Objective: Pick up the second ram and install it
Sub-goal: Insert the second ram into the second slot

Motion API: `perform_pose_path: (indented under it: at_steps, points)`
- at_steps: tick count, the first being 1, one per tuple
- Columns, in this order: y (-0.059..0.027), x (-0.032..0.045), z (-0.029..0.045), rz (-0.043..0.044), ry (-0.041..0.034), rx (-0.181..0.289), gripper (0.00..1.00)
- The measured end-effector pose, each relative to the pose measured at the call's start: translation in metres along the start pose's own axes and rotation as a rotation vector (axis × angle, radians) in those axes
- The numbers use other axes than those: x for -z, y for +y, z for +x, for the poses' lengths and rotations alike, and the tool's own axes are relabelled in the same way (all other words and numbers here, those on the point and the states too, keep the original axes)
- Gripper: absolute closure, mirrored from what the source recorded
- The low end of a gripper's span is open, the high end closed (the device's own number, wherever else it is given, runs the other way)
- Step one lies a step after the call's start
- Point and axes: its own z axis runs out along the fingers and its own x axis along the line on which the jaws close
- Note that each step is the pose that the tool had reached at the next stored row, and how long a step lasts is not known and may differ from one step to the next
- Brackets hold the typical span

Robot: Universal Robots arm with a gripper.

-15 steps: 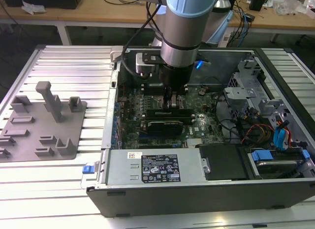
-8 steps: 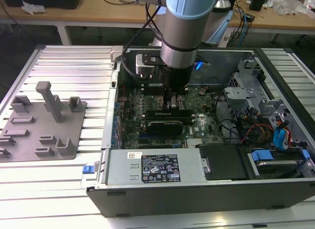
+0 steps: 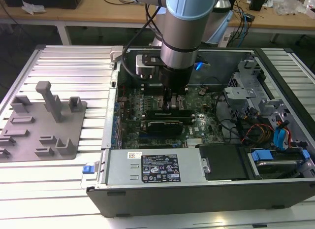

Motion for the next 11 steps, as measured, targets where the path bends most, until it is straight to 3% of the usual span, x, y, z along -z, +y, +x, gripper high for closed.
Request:
perform_pose_path:
  at_steps: [11]
  points:
    - [-0.0004,-0.0018,0.0001,0.0,0.0,0.0,0.91]
